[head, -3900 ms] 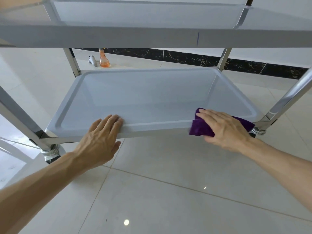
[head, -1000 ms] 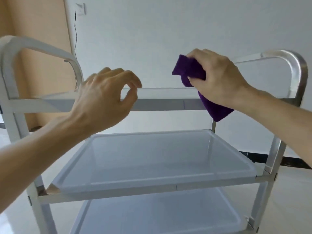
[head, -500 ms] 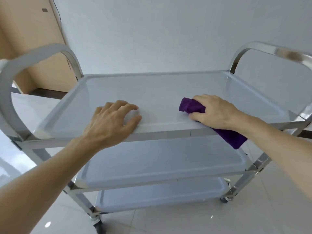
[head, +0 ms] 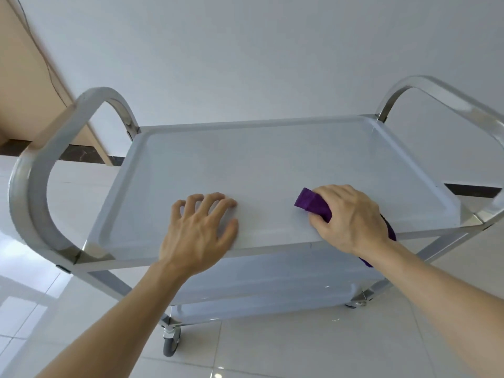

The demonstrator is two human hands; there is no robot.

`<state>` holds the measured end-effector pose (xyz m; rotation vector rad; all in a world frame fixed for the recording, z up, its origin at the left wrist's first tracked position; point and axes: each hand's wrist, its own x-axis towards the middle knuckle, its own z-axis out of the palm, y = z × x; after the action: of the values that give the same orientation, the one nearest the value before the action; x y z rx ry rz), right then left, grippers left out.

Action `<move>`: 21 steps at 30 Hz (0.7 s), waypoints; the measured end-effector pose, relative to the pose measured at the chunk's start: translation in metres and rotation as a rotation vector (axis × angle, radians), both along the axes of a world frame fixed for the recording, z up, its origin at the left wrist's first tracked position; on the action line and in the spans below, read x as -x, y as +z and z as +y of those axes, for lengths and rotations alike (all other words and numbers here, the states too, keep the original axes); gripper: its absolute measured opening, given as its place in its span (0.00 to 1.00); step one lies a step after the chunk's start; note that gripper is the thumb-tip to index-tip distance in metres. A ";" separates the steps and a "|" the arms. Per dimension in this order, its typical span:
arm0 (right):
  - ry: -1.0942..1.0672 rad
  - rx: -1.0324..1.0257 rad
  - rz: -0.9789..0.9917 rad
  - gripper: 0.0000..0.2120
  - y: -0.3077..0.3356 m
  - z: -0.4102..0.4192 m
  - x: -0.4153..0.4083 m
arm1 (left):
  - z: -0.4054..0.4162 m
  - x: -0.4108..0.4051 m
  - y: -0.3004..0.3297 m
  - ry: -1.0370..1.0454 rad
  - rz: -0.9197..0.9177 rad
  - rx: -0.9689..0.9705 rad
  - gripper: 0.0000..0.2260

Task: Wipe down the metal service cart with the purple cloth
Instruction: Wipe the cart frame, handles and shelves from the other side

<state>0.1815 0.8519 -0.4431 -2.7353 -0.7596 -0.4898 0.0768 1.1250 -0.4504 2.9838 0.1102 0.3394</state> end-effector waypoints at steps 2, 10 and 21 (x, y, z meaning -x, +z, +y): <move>-0.027 0.010 -0.017 0.12 0.001 0.001 -0.012 | 0.002 -0.017 0.001 -0.017 0.020 -0.001 0.19; -0.080 0.068 0.001 0.13 0.002 0.007 -0.084 | 0.012 -0.102 0.001 -0.054 0.018 -0.008 0.18; -0.117 0.069 -0.008 0.13 0.003 0.014 -0.210 | 0.021 -0.238 0.003 -0.081 0.001 -0.005 0.18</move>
<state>0.3912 0.8655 -0.4400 -2.8555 -0.6315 -0.5088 0.3149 1.1462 -0.4472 2.9833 -0.0120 0.3289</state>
